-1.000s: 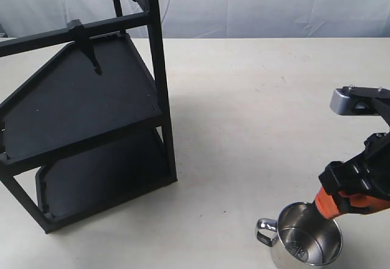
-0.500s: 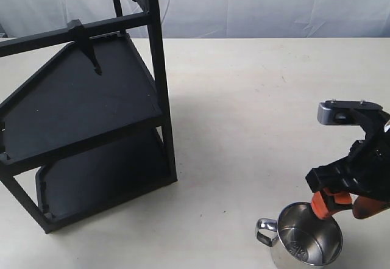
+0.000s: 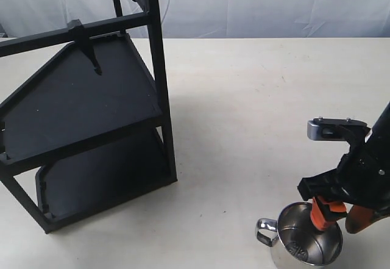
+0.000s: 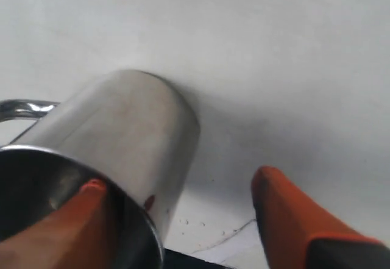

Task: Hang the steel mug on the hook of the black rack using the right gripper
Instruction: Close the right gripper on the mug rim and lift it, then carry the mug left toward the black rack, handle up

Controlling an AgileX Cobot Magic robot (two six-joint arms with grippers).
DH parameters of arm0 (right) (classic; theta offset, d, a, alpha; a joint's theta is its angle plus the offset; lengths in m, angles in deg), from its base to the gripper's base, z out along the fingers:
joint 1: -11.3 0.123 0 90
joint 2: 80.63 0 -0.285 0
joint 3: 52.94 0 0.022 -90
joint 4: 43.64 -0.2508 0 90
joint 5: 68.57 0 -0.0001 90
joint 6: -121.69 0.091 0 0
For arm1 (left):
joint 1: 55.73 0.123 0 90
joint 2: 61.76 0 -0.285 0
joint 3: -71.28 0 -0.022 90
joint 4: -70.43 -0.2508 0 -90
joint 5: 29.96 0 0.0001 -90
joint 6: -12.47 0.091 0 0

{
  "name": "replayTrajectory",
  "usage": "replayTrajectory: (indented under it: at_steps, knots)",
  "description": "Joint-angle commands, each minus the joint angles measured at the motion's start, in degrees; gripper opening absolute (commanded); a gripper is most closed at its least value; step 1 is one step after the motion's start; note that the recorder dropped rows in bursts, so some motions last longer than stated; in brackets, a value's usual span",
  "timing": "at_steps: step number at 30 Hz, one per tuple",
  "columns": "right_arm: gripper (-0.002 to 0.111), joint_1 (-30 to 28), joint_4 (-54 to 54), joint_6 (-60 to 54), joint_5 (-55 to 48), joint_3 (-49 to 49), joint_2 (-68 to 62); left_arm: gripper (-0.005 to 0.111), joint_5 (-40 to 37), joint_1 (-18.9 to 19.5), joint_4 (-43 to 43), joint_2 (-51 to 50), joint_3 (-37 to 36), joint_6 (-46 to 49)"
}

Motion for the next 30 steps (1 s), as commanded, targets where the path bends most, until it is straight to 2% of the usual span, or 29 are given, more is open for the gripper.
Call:
replayTrajectory:
  at_steps: [1,5,6,10,16,25,30]
  knots:
    - [0.038,0.0,-0.2,-0.2,0.4,-0.1,-2.1,0.0,0.8,0.0,0.4,-0.2,-0.3,-0.1]
    - [0.012,0.0,-2.6,-2.0,0.1,-0.1,-3.3,0.0,0.8,0.0,0.4,-0.2,-0.3,-0.1]
    - [-0.001,0.0,-4.5,-3.9,0.1,-0.1,-3.4,0.0,0.8,0.0,0.4,-0.2,-0.3,-0.1]
    - [-0.001,0.0,-9.5,-8.3,-0.7,-0.1,-3.4,0.0,0.8,0.0,0.4,-0.2,-0.3,-0.1]
    - [-0.001,0.0,-27.2,-23.2,-5.7,-0.1,-3.4,0.0,0.8,0.0,0.4,-0.2,-0.3,-0.1]
    - [-0.001,0.0,-28.9,-27.3,-7.9,-0.1,-3.4,0.0,0.8,0.0,0.4,-0.2,-0.3,-0.1]
    - [-0.001,0.0,-33.7,-31.5,-10.8,-0.1,-3.4,0.0,0.8,0.0,0.4,-0.2,-0.3,-0.1]
